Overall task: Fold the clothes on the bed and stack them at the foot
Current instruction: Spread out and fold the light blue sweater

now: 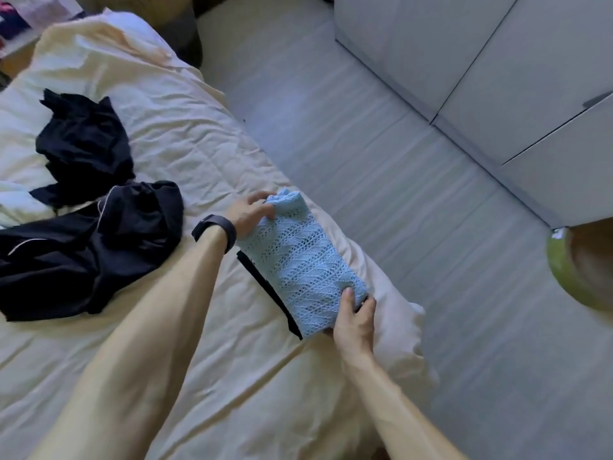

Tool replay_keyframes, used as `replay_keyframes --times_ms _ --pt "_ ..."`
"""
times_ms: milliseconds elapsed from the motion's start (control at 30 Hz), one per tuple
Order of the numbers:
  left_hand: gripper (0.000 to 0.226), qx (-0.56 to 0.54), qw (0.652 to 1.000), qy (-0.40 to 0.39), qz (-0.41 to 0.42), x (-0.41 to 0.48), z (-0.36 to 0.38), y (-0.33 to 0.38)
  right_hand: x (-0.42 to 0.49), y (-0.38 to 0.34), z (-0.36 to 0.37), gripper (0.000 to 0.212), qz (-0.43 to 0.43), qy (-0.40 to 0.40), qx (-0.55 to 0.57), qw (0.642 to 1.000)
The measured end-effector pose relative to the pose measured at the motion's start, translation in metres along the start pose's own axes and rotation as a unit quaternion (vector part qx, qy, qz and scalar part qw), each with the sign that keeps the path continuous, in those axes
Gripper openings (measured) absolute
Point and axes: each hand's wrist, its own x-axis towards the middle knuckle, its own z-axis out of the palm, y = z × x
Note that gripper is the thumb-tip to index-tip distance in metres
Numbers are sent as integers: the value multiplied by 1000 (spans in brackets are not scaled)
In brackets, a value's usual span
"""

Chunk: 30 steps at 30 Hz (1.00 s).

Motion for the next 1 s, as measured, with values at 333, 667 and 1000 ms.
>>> replay_keyframes --times_ms 333,667,1000 --pt "76 120 990 70 -36 31 48 -60 45 41 8 45 59 -58 -85 993" --pt "58 450 853 70 256 16 86 -68 34 26 43 73 -408 19 -377 831" --pt "72 456 870 83 170 74 105 -122 116 85 65 81 -453 -11 -456 766"
